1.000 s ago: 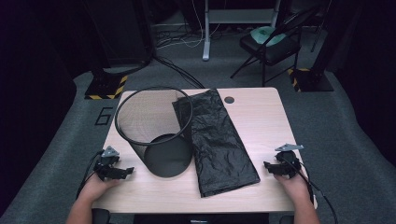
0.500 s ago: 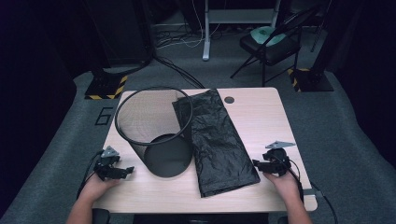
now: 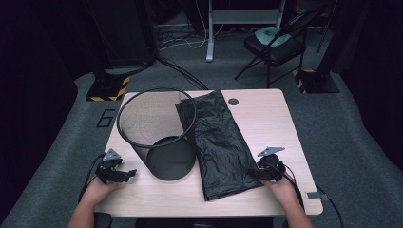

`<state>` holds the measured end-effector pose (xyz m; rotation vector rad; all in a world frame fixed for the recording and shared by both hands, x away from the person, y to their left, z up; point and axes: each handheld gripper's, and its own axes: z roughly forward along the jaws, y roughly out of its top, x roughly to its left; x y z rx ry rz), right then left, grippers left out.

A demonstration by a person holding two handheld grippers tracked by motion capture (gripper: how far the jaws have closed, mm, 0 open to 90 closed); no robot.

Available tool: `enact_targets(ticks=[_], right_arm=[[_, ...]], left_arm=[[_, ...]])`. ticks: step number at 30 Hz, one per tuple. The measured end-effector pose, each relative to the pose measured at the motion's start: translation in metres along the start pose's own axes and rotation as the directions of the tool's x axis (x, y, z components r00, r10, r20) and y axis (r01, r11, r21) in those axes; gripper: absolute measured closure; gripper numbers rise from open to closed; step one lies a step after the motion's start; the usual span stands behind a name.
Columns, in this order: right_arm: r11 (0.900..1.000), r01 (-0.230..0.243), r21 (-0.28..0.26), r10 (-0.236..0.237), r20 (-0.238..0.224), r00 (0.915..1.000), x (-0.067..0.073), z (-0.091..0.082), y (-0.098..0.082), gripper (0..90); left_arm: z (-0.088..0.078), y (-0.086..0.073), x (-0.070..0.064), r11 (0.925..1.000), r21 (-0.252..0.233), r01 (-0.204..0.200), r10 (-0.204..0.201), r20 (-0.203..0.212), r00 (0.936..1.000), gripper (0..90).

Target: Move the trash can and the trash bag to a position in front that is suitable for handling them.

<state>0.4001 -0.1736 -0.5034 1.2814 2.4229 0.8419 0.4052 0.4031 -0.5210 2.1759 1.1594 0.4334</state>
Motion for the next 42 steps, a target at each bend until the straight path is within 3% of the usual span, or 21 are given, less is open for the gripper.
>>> enact_targets(ticks=[2,5,8,12,18,27,34,35,38,42], right_arm=[[0.999,0.032,0.016,-0.032,0.004,0.9995,0.002,0.001,0.0,70.0],[0.999,0.044,0.016,-0.044,-0.017,0.9989,0.002,0.001,-0.001,82.2],[0.998,0.056,0.024,-0.056,-0.019,0.9983,0.001,-0.001,-0.003,87.9],[0.999,0.003,0.041,0.0,-0.066,0.9978,-0.008,-0.01,-0.01,88.4],[0.999,-0.005,0.051,0.006,-0.026,0.9996,-0.02,-0.028,-0.028,88.5],[0.998,-0.045,0.049,0.045,-0.002,0.999,-0.043,-0.052,-0.046,88.9],[0.996,-0.067,0.051,0.066,0.016,0.9977,-0.053,-0.061,-0.058,88.5],[0.996,-0.074,0.048,0.073,0.02,0.9971,-0.053,-0.062,-0.059,84.9],[0.991,-0.131,0.005,0.131,0.06,0.9896,-0.056,-0.068,-0.054,61.6],[0.984,-0.161,-0.071,0.165,0.062,0.9843,-0.059,-0.068,-0.036,44.4]], left_arm=[[0.0,0.0,0.0,1.0,0.0,0.001,-0.001,-0.001,1.0,12.7],[0.0,-0.001,-0.001,0.9999,-0.006,0.009,-0.009,-0.002,1.0,12.7],[0.0,-0.001,-0.001,0.9999,-0.009,0.006,-0.006,0.0,1.0,12.7],[0.0,-0.002,-0.001,0.9999,-0.014,0.002,-0.002,0.002,1.0,12.8],[0.0,-0.003,-0.001,0.9998,-0.021,0.003,-0.003,0.004,1.0,12.7],[0.0,-0.003,-0.001,0.9998,-0.021,0.004,-0.004,0.002,1.0,12.7],[0.0,-0.003,-0.002,0.9998,-0.019,0.011,-0.011,-0.002,0.9999,12.7],[0.0,-0.003,-0.002,0.9997,-0.019,0.012,-0.012,-0.004,0.9999,12.7],[0.0,-0.003,-0.003,0.9995,-0.027,0.016,-0.016,-0.002,0.9999,12.7],[0.002,-0.002,-0.003,0.9994,-0.03,0.014,-0.014,0.002,0.9999,12.6]])
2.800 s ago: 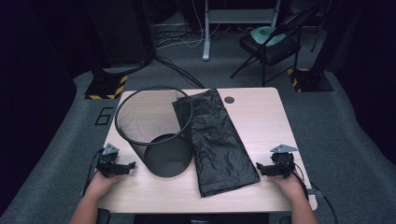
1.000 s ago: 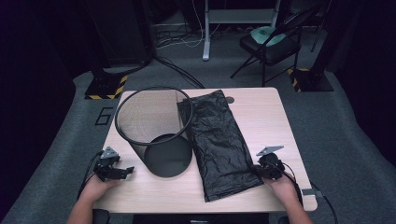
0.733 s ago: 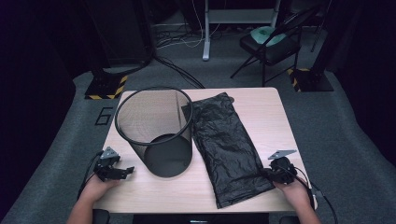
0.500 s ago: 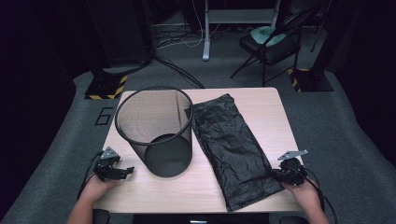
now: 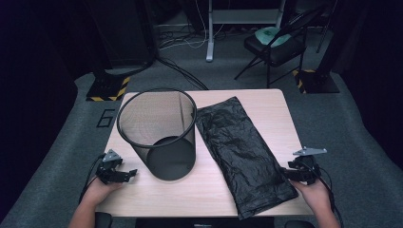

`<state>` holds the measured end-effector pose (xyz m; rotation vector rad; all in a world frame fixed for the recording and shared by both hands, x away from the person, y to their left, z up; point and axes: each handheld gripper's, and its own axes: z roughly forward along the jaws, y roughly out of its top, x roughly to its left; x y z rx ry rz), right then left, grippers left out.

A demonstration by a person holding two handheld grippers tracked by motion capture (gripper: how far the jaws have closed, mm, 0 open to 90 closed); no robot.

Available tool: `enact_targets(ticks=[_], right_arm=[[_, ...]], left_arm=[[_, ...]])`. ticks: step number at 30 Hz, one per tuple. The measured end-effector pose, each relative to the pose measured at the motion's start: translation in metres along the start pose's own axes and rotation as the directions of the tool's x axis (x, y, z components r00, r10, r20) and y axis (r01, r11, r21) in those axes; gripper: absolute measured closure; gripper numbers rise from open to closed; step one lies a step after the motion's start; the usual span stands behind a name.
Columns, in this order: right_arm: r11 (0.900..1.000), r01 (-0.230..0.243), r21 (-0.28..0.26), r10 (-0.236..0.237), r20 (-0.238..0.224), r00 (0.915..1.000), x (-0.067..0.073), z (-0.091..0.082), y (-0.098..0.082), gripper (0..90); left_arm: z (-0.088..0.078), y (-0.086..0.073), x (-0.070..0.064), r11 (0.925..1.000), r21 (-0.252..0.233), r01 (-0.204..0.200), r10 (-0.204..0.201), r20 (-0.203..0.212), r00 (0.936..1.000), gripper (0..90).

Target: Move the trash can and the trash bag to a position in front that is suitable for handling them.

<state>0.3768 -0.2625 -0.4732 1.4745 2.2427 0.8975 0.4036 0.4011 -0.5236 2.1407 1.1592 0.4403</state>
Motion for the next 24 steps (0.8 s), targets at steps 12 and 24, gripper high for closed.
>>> enact_targets(ticks=[12,24], right_arm=[[0.999,-0.022,0.038,0.021,0.048,0.9986,0.017,0.058,0.046,39.5],[0.994,0.096,0.06,-0.097,0.018,0.9951,0.018,0.073,0.035,80.6]], left_arm=[[-0.001,0.0,-0.001,0.9999,0.006,-0.009,0.009,-0.003,1.0,12.8],[0.0,0.003,-0.001,0.9998,0.011,-0.016,0.015,0.006,0.9999,14.3]])
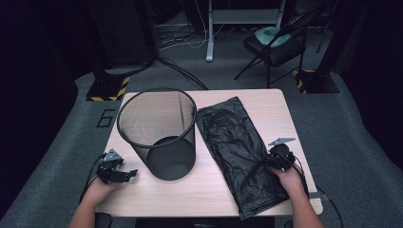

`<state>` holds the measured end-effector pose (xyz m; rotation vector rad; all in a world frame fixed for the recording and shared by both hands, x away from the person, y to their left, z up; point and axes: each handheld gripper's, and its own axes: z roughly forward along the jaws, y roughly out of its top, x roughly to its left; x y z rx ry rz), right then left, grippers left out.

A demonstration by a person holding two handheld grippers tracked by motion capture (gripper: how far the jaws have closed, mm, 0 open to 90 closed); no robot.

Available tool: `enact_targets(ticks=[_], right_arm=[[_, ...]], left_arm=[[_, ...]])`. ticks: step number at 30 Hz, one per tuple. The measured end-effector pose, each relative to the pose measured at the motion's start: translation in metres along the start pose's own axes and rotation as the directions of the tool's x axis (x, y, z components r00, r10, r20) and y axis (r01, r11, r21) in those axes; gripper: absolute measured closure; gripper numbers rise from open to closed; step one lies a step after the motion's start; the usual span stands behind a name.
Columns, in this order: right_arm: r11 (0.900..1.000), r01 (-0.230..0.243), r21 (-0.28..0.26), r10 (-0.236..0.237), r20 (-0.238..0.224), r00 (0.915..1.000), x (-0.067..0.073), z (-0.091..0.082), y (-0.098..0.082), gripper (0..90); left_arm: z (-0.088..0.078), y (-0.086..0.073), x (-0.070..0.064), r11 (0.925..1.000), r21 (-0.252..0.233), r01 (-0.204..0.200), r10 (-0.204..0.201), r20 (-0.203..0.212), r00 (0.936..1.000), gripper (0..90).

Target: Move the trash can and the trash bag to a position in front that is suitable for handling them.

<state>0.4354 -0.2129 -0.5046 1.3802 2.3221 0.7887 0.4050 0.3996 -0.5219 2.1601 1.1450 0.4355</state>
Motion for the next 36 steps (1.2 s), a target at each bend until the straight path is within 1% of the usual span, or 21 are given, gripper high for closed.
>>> enact_targets(ticks=[2,5,8,9,11,12,14,15,16,18,19,21,24,25,26,28,29,31,33,34,36], right_arm=[[1.0,0.01,-0.003,-0.01,-0.001,0.9999,-0.003,0.0,-0.001,84.2],[1.0,-0.004,0.007,0.004,0.017,0.9998,-0.009,-0.003,-0.003,86.6],[1.0,-0.021,0.012,0.02,0.028,0.9994,-0.014,-0.006,-0.006,87.2],[1.0,-0.02,0.012,0.019,0.032,0.9993,-0.017,-0.007,-0.008,87.1],[0.999,-0.032,0.014,0.031,0.034,0.999,-0.019,-0.009,-0.01,87.1],[0.999,-0.037,0.015,0.036,0.035,0.9987,-0.02,-0.01,-0.011,87.0],[0.999,-0.046,0.015,0.046,0.032,0.9984,-0.022,-0.011,-0.012,86.1],[0.999,-0.051,0.014,0.051,0.033,0.9981,-0.023,-0.011,-0.012,84.1],[0.998,-0.054,0.013,0.054,0.036,0.9979,-0.022,-0.011,-0.012,80.9],[0.998,-0.065,0.011,0.065,0.044,0.9969,-0.022,-0.011,-0.012,71.6],[0.997,-0.077,0.009,0.077,0.044,0.9961,-0.022,-0.011,-0.013,66.2],[0.997,-0.082,0.004,0.082,0.059,0.9949,-0.021,-0.012,-0.013,58.2],[0.995,-0.095,-0.014,0.096,0.062,0.9935,-0.021,-0.015,-0.013,52.3],[0.995,-0.102,-0.021,0.103,0.063,0.9927,-0.021,-0.016,-0.014,50.8],[0.994,-0.107,-0.025,0.109,0.063,0.9921,-0.021,-0.017,-0.014,49.7],[0.993,-0.113,-0.028,0.115,0.063,0.9914,-0.02,-0.017,-0.015,48.6],[0.993,-0.11,-0.03,0.112,0.061,0.9919,-0.021,-0.017,-0.015,48.3],[0.993,-0.11,-0.028,0.112,0.058,0.992,-0.02,-0.017,-0.016,47.5],[0.993,-0.111,-0.026,0.112,0.057,0.992,-0.02,-0.016,-0.016,47.0],[0.993,-0.114,-0.024,0.115,0.057,0.9917,-0.019,-0.016,-0.015,46.9],[0.994,-0.106,-0.023,0.108,0.057,0.9926,-0.018,-0.016,-0.015,46.6]], left_arm=[[0.001,0.001,0.0,1.0,0.001,-0.003,0.003,0.0,1.0,14.6],[0.001,0.002,0.0,0.9999,0.01,-0.007,0.007,0.007,1.0,14.9],[0.0,0.003,0.0,0.9998,0.016,-0.006,0.006,0.009,0.9999,15.7],[0.0,0.003,0.0,0.9998,0.014,-0.011,0.01,0.01,0.9999,16.8],[-0.002,0.004,0.0,0.9996,0.027,-0.012,0.011,0.022,0.9997,20.2],[-0.003,0.005,0.0,0.9994,0.036,-0.004,0.003,0.033,0.9994,22.9],[-0.006,0.006,0.002,0.9994,0.034,0.01,-0.012,0.051,0.9986,25.7],[-0.009,0.007,0.002,0.9994,0.03,0.019,-0.02,0.057,0.9982,25.6],[-0.012,0.008,0.002,0.9994,0.011,0.032,-0.033,0.054,0.998,25.6],[-0.019,0.012,0.002,0.9979,-0.031,0.056,-0.054,0.059,0.9968,25.5],[-0.022,0.013,0.003,0.9969,-0.045,0.065,-0.063,0.064,0.996,25.4],[-0.028,0.017,0.004,0.9934,-0.061,0.097,-0.092,0.075,0.9929,25.8],[-0.04,0.024,0.005,0.9902,-0.071,0.121,-0.115,0.081,0.9901,27.6],[-0.044,0.027,0.005,0.9874,-0.081,0.136,-0.128,0.094,0.9872,27.8],[-0.049,0.029,0.006,0.986,-0.087,0.142,-0.133,0.103,0.9857,28.6],[-0.057,0.035,0.007,0.9831,-0.104,0.15,-0.139,0.105,0.9847,29.1],[-0.061,0.037,0.007,0.9826,-0.103,0.154,-0.144,0.105,0.9841,29.1],[-0.07,0.043,0.009,0.9822,-0.112,0.151,-0.14,0.096,0.9855,29.1],[-0.081,0.051,0.009,0.9837,-0.116,0.138,-0.127,0.093,0.9875,29.8],[-0.087,0.056,0.009,0.986,-0.119,0.118,-0.108,0.087,0.9904,30.8],[-0.096,0.063,0.008,0.9868,-0.128,0.098,-0.089,0.074,0.9933,31.3]])
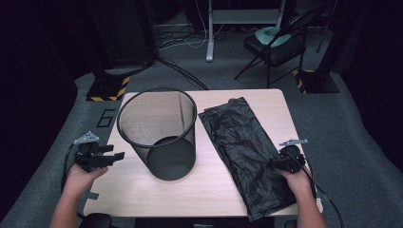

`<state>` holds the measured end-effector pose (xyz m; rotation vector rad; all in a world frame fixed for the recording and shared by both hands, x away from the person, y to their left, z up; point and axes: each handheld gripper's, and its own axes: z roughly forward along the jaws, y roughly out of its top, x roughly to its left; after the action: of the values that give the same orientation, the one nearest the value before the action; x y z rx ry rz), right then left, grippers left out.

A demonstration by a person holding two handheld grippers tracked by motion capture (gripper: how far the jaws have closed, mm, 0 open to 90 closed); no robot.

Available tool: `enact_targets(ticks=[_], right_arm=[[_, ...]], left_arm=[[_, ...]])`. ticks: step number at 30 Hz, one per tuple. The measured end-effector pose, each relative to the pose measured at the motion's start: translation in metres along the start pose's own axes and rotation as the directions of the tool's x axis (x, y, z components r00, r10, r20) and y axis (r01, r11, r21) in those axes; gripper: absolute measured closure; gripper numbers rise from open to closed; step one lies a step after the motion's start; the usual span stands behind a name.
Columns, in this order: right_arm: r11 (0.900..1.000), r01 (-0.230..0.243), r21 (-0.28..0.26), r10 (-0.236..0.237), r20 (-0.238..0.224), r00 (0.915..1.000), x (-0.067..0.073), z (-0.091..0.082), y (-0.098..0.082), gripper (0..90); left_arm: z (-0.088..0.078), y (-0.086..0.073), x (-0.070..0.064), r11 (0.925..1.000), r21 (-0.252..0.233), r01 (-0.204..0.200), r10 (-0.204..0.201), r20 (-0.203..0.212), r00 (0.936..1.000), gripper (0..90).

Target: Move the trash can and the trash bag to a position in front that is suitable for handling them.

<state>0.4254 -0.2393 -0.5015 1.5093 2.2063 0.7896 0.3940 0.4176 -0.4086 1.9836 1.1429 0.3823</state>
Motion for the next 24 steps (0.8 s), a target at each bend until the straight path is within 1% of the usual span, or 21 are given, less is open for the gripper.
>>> enact_targets(ticks=[2,4,5,7,9,10,11,12,13,15,17,20,22,24], right_arm=[[1.0,0.004,0.003,-0.004,-0.001,1.0,0.001,0.001,0.0,46.1],[1.0,0.003,0.014,-0.003,-0.005,1.0,0.002,0.002,0.0,45.3],[1.0,0.007,0.016,-0.007,-0.004,1.0,0.002,0.002,0.0,45.2],[1.0,0.009,0.02,-0.009,-0.006,0.9999,0.003,0.003,0.0,44.3],[1.0,0.004,0.026,-0.004,-0.008,1.0,0.003,0.003,0.0,43.8],[1.0,0.003,0.029,-0.003,-0.007,1.0,0.004,0.004,0.0,43.7],[1.0,0.008,0.03,-0.007,-0.01,0.9999,0.004,0.004,0.0,43.7],[0.999,0.008,0.031,-0.008,-0.01,0.9999,0.004,0.005,0.0,43.7],[0.999,0.01,0.033,-0.01,-0.015,0.9998,0.005,0.005,0.0,43.7],[0.999,0.011,0.036,-0.011,-0.015,0.9998,0.006,0.005,0.001,43.6],[0.999,0.012,0.035,-0.011,-0.016,0.9998,0.006,0.006,0.001,43.6],[0.999,0.013,0.031,-0.013,-0.015,0.9998,0.005,0.006,0.001,43.5],[0.999,0.012,0.031,-0.012,-0.016,0.9998,0.005,0.006,0.001,43.5],[0.999,0.013,0.03,-0.012,-0.015,0.9998,0.005,0.006,0.001,43.3]], left_arm=[[-0.009,0.01,-0.004,0.9997,-0.005,-0.024,0.024,-0.008,0.9997,31.5],[-0.016,0.017,-0.007,0.9993,-0.007,-0.038,0.038,-0.01,0.9992,31.9],[-0.02,0.022,-0.009,0.9985,-0.001,-0.054,0.054,-0.013,0.9984,32.9],[-0.027,0.031,-0.013,0.9971,0.008,-0.075,0.075,-0.016,0.997,38.5],[-0.035,0.041,-0.018,0.995,0.008,-0.1,0.1,-0.015,0.9949,38.8],[-0.04,0.047,-0.02,0.9939,0.008,-0.11,0.11,-0.004,0.9939,38.8],[-0.044,0.051,-0.021,0.9928,0.011,-0.119,0.119,0.012,0.9928,40.6],[-0.048,0.055,-0.023,0.9924,0.003,-0.123,0.123,0.028,0.992,44.6],[-0.052,0.059,-0.024,0.9919,0.0,-0.127,0.127,0.03,0.9915,44.5],[-0.06,0.068,-0.026,0.9922,-0.012,-0.124,0.125,0.023,0.9919,41.3],[-0.067,0.076,-0.027,0.9911,-0.025,-0.131,0.131,0.019,0.9912,38.4],[-0.076,0.09,-0.03,0.9891,-0.043,-0.141,0.141,-0.003,0.99,33.0],[-0.08,0.097,-0.033,0.9881,-0.053,-0.145,0.145,0.0,0.9895,32.0],[-0.082,0.104,-0.037,0.9872,-0.05,-0.152,0.152,-0.004,0.9884,32.0]])
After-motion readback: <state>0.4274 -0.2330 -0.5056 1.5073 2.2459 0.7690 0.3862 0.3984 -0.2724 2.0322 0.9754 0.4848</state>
